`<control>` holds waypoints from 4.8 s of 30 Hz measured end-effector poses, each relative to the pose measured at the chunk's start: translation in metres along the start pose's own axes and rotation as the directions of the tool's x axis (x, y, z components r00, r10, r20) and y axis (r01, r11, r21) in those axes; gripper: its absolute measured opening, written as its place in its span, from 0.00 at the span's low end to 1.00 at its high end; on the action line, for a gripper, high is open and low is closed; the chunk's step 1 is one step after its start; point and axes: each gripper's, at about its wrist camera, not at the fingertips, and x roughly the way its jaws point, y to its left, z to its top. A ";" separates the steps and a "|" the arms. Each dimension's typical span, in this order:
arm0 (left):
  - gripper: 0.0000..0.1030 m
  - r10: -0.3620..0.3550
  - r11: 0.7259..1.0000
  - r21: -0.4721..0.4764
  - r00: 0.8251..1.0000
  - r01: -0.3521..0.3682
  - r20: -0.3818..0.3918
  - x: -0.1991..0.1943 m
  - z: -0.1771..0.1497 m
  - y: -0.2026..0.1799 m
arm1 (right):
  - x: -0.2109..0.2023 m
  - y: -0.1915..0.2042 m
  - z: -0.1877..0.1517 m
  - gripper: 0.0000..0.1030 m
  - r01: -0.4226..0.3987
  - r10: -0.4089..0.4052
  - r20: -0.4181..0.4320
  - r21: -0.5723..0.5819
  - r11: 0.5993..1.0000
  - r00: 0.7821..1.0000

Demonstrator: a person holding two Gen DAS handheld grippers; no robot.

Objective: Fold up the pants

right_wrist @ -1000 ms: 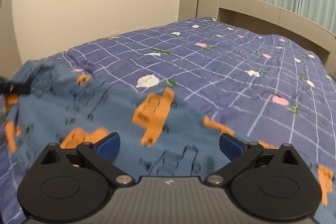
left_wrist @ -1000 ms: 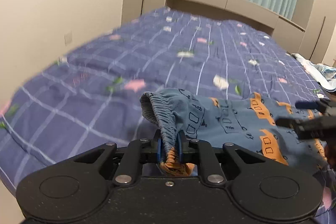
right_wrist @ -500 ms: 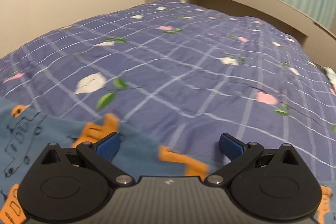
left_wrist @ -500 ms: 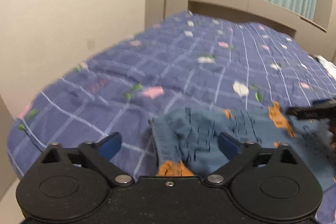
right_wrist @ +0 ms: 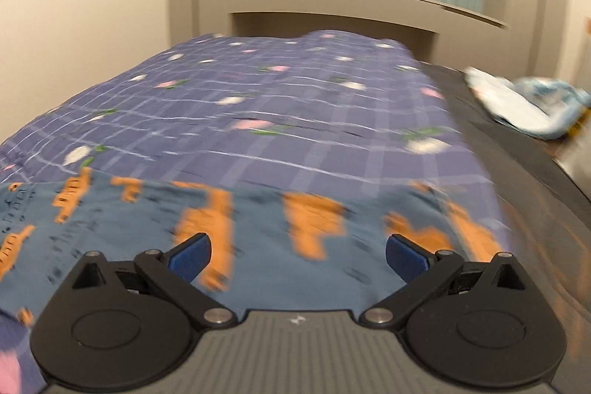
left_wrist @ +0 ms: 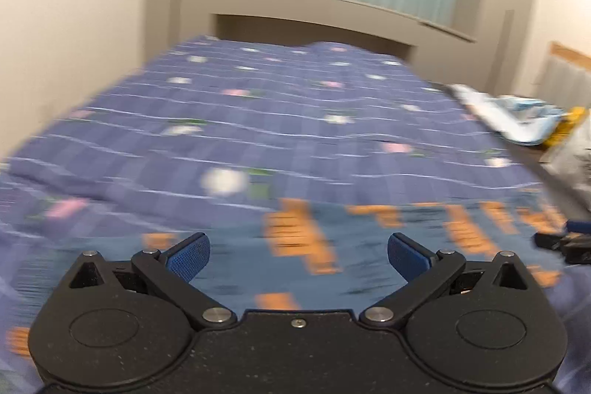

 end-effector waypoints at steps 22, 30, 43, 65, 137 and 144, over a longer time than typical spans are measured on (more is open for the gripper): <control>0.99 -0.232 0.956 0.143 0.957 0.257 -0.174 0.125 -0.019 -0.133 | 0.015 -0.138 -0.043 0.94 -0.111 0.103 0.045 0.558 0.823 0.994; 0.99 -0.281 0.952 0.077 0.946 0.296 -0.162 0.122 -0.008 -0.127 | 0.010 -0.145 -0.054 0.53 -0.040 -0.030 0.093 0.672 0.740 0.995; 0.99 -0.678 0.717 -0.313 0.727 0.622 -0.110 0.148 0.040 -0.128 | -0.006 -0.078 -0.017 0.16 0.058 -0.112 0.184 0.275 0.960 0.977; 0.61 -0.641 0.738 -0.430 0.740 0.520 -0.204 0.162 -0.010 -0.092 | -0.001 0.102 -0.043 0.16 -0.029 0.069 0.066 -0.477 0.878 0.995; 0.12 -0.340 0.853 -0.458 0.932 0.249 -0.126 0.052 -0.043 0.066 | -0.026 0.221 -0.046 0.23 -0.306 0.340 -0.009 -0.458 0.835 0.940; 0.56 -0.295 0.857 -0.469 0.949 0.211 -0.111 0.051 -0.041 0.071 | -0.033 0.205 -0.050 0.60 -0.339 0.378 0.003 -0.438 0.833 0.926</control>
